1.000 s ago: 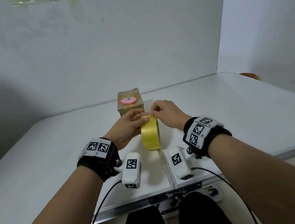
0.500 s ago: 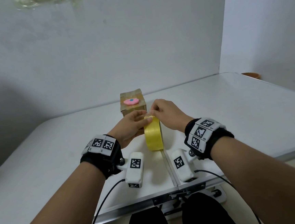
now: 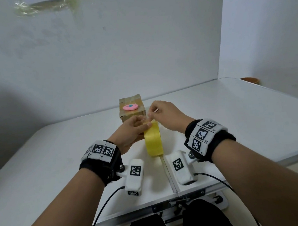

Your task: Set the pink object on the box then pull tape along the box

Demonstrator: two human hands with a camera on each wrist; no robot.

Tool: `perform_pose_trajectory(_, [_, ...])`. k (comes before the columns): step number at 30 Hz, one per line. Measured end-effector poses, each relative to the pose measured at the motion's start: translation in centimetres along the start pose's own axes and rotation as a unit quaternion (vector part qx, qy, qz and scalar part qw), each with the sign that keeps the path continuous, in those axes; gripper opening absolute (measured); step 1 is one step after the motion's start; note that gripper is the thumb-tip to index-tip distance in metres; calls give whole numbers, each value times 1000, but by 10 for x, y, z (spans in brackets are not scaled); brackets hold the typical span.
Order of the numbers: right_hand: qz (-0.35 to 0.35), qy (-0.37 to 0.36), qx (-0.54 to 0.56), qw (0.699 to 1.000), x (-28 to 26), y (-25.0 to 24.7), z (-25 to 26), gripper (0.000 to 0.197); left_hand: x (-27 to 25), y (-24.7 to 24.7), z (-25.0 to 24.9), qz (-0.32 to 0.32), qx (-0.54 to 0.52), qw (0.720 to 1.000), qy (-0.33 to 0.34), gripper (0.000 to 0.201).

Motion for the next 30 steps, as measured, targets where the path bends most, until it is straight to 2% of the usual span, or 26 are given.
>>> perform_pose_trajectory(4, [-3,27,8,1000,2,3,-7,17,-3,-2,-11,-27,84,995,36,44])
perform_pose_trajectory(6, [-4,32,22,999,0,5,-7,12,-5,-5,-20,-40,114,991,61,44])
perform_pose_trajectory(10, [-19,48,53,997,-1,5,-9,12,-7,-11,-24,-58,92,991,78,51])
perform_pose_trajectory(18, [-37,57,93,993,-3,4,-16,14,-4,-19,-15,-105,53,988,98,31])
perform_pose_trajectory(22, [-40,71,110,991,-2,4,-22,12,-5,-19,-15,-104,41,989,101,35])
perform_pose_trajectory(28, [-34,75,125,989,-5,2,-22,31,-7,-19,-17,-101,40,988,114,35])
perform_pose_trajectory(30, [-31,72,130,989,-7,2,-23,34,-5,-19,-16,-103,35,987,119,28])
Point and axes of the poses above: each hand's wrist, its own x-axis towards the middle knuckle, its own y-axis out of the palm, z = x × y, the point moved 7 cm from there along x, towards the middle knuckle, and after that the axes turned 4 degrees about -z, right-handed, at the moved point
